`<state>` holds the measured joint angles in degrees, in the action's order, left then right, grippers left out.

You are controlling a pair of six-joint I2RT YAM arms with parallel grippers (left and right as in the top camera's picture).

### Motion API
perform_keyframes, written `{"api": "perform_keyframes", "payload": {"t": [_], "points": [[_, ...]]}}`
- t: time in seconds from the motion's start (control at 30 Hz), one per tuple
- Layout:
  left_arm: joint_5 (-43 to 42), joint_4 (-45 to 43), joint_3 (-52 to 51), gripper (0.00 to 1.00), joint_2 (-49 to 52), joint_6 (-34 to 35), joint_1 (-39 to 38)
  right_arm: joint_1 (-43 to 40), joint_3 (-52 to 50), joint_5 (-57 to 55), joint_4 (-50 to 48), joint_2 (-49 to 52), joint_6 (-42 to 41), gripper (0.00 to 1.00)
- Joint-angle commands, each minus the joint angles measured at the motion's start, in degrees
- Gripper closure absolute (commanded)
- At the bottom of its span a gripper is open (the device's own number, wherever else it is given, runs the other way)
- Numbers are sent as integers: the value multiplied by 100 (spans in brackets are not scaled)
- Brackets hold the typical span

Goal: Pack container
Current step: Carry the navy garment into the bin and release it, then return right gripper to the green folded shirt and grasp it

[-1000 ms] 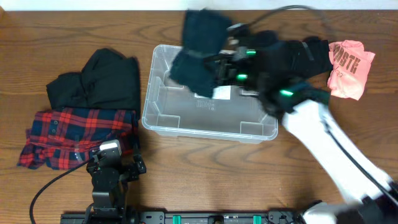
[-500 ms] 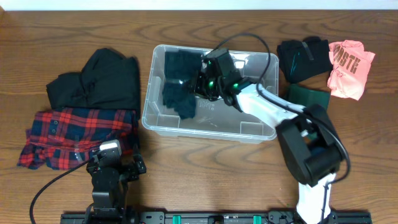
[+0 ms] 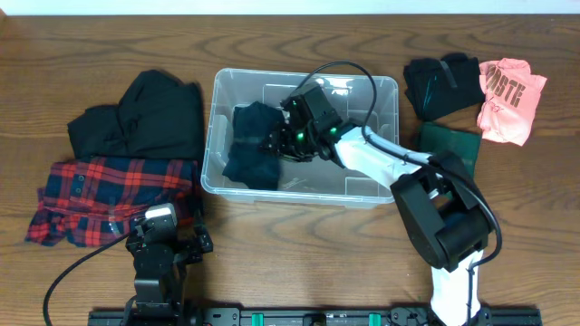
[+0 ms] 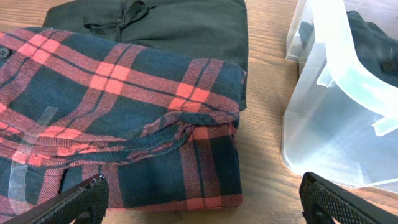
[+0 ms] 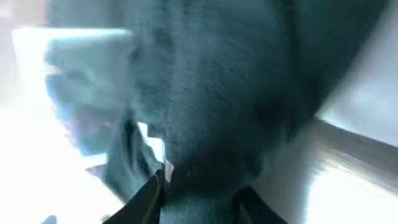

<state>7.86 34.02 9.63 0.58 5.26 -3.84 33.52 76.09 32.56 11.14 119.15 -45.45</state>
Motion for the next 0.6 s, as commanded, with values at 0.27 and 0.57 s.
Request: {"api": "perform_keyframes", "payload": {"t": [0.27, 0.57], "points": [[26, -7, -74, 2, -39, -74, 28, -887, 31, -2769, 2391, -3080, 2345, 43], [26, -7, -74, 2, -39, -72, 28, -3906, 26, -2903, 4170, -4675, 2623, 13]]}}
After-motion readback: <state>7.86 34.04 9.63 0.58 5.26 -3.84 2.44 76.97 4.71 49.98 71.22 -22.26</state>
